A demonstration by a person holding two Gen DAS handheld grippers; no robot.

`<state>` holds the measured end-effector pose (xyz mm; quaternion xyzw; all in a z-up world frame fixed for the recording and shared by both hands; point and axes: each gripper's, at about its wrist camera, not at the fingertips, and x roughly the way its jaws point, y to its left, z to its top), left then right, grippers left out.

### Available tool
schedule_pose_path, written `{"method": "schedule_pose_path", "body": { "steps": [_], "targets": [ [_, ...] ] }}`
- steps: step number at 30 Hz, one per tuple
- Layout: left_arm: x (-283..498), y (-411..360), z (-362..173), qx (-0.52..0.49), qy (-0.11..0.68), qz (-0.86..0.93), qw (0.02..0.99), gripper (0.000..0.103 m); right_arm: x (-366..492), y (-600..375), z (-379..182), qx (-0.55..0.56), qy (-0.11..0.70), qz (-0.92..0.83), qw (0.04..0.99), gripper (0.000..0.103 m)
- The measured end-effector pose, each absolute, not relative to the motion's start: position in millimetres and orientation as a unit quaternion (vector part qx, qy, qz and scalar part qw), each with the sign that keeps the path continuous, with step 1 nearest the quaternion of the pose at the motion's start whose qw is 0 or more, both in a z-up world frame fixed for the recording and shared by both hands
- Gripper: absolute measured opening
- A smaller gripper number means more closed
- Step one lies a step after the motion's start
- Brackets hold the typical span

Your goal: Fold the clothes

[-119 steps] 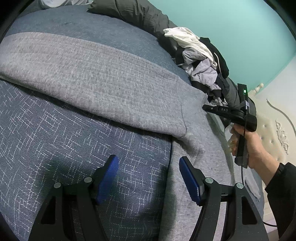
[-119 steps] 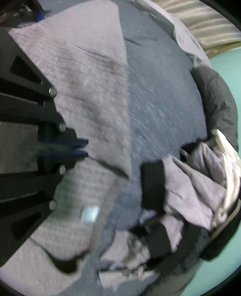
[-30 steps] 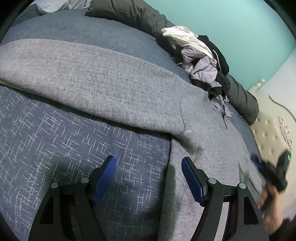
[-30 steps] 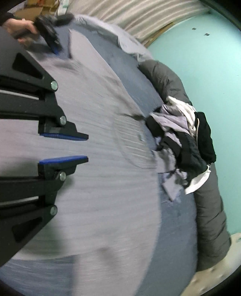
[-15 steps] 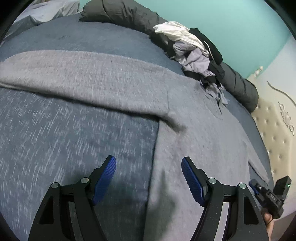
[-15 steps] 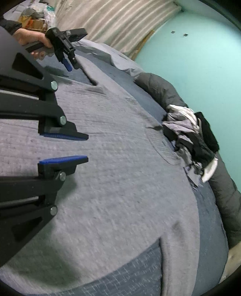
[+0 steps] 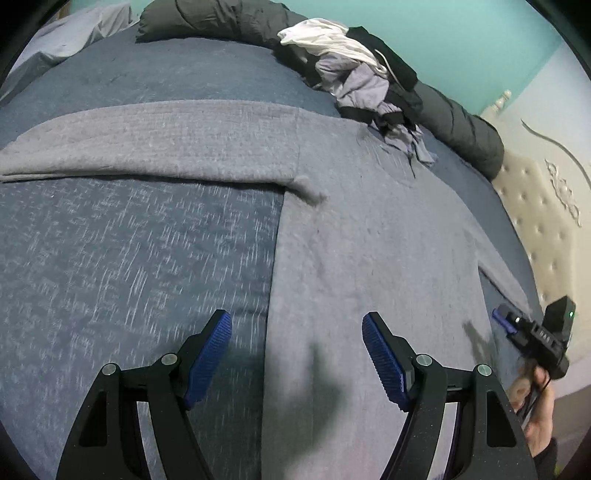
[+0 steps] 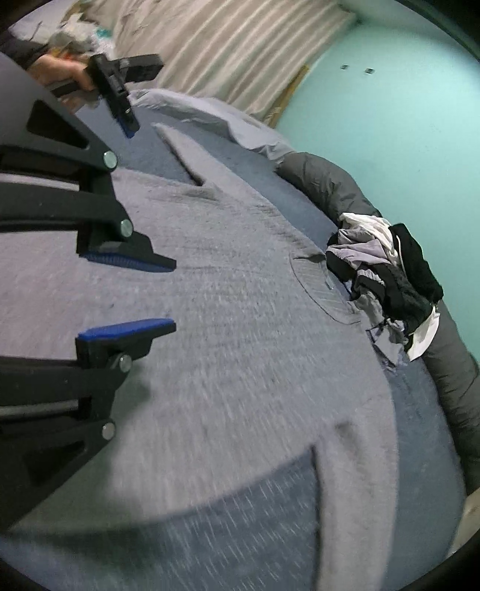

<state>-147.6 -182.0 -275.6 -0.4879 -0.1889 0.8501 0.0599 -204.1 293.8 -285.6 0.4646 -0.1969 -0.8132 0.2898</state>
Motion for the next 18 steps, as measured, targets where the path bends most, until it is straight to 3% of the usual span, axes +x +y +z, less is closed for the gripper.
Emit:
{"method": "schedule_pose_path", "body": {
  "steps": [4,15,18],
  "targets": [
    [-135,-182,-278,-0.493,-0.194,0.846,0.061,0.077,-200,330,-277,0.475,-0.163,-0.824,0.264,0.027],
    [-113,-177,-293,-0.509,-0.206,0.834,0.06,0.077,-209,466,-270,0.501,-0.189,-0.828,0.164,0.027],
    [-112,-175,-294,-0.512,-0.198,0.834,0.057,0.077,-216,503,-271,0.501,-0.198,-0.832,0.128,0.036]
  ]
}}
